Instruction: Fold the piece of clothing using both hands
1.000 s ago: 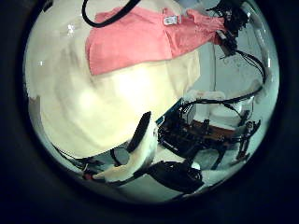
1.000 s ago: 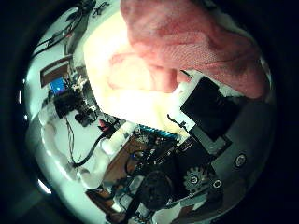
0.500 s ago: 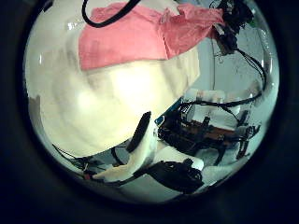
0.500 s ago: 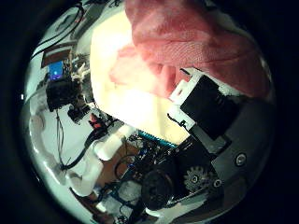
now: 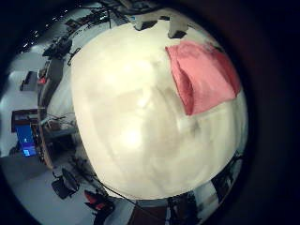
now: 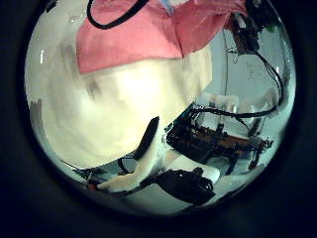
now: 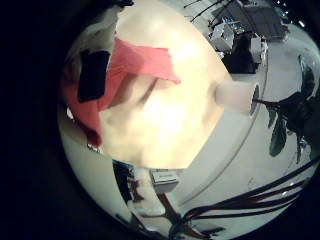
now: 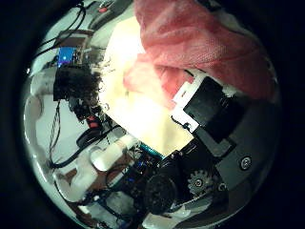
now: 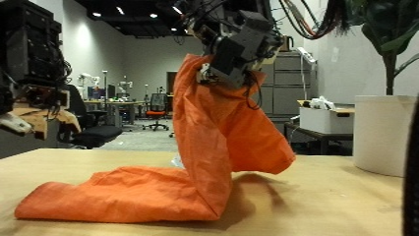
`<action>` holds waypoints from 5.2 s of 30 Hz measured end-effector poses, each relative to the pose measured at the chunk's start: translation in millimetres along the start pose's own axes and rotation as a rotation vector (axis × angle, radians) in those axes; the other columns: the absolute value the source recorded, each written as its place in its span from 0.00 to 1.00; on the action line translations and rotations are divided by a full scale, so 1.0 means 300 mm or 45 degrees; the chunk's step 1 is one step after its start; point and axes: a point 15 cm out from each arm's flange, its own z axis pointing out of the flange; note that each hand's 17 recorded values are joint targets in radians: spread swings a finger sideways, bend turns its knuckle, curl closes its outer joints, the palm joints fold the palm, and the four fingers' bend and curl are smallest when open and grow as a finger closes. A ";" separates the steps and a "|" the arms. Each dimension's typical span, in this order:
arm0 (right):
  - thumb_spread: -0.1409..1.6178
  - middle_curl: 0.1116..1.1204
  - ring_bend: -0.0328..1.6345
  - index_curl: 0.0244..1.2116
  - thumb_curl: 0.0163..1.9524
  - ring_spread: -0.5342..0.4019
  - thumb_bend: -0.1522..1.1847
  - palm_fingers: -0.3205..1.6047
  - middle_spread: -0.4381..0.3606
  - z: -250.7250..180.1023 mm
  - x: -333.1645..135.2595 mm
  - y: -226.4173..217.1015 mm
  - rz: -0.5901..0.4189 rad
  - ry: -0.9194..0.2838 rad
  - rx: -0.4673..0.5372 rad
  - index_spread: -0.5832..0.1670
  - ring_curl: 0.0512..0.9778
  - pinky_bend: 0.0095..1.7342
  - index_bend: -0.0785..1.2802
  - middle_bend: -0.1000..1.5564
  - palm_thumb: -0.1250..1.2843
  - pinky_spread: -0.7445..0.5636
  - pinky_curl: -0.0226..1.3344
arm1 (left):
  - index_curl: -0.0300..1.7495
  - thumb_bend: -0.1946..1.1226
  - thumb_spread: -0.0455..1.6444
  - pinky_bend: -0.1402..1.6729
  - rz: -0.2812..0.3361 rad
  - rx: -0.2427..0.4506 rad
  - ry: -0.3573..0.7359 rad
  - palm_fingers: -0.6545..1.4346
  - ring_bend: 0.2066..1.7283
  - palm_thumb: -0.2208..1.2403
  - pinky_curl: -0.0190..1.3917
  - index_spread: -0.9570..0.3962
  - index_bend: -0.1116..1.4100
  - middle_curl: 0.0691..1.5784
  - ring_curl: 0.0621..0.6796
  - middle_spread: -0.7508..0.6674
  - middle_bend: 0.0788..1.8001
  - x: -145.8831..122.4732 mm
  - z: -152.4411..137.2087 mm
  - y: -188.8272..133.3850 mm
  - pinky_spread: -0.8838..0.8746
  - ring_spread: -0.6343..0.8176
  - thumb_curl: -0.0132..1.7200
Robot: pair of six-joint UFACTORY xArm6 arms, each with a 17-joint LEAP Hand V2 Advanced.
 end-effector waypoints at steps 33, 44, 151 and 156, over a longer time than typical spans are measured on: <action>0.64 0.63 0.86 0.77 0.36 0.35 0.10 0.75 0.38 -0.057 0.002 -0.044 -0.053 0.030 0.119 0.42 0.72 0.65 0.85 0.90 0.88 0.40 0.85 | 0.21 0.14 0.74 0.18 -0.089 0.027 0.011 0.34 0.09 0.38 0.21 0.70 0.19 0.18 0.29 0.61 0.06 -0.075 0.064 -0.013 0.79 0.74 0.16; 0.64 0.62 0.86 0.76 0.37 0.35 0.11 0.75 0.38 -0.125 0.084 0.016 -0.015 0.029 0.150 0.42 0.72 0.65 0.85 0.90 0.89 0.40 0.86 | 0.21 0.14 0.77 0.18 -0.005 -0.065 -0.034 0.33 0.10 0.41 0.22 0.71 0.19 0.17 0.29 0.60 0.06 0.060 0.212 -0.115 0.79 0.73 0.16; 0.65 0.21 0.20 0.27 0.30 0.78 0.10 0.20 0.57 -0.109 0.300 0.108 0.054 -0.073 0.102 0.21 0.17 0.19 0.19 0.19 0.79 0.90 0.31 | 0.21 0.14 0.76 0.19 0.212 0.191 -0.020 0.34 0.10 0.44 0.21 0.71 0.19 0.17 0.29 0.59 0.06 0.402 -0.089 -0.276 0.78 0.71 0.18; 0.66 0.21 0.18 0.26 0.31 0.78 0.10 0.21 0.58 -0.088 0.300 0.143 0.052 -0.079 0.084 0.23 0.17 0.18 0.18 0.18 0.78 0.89 0.29 | 0.21 0.13 0.77 0.19 0.197 0.121 -0.063 0.32 0.11 0.43 0.22 0.71 0.19 0.17 0.29 0.62 0.05 0.352 0.024 -0.325 0.79 0.72 0.17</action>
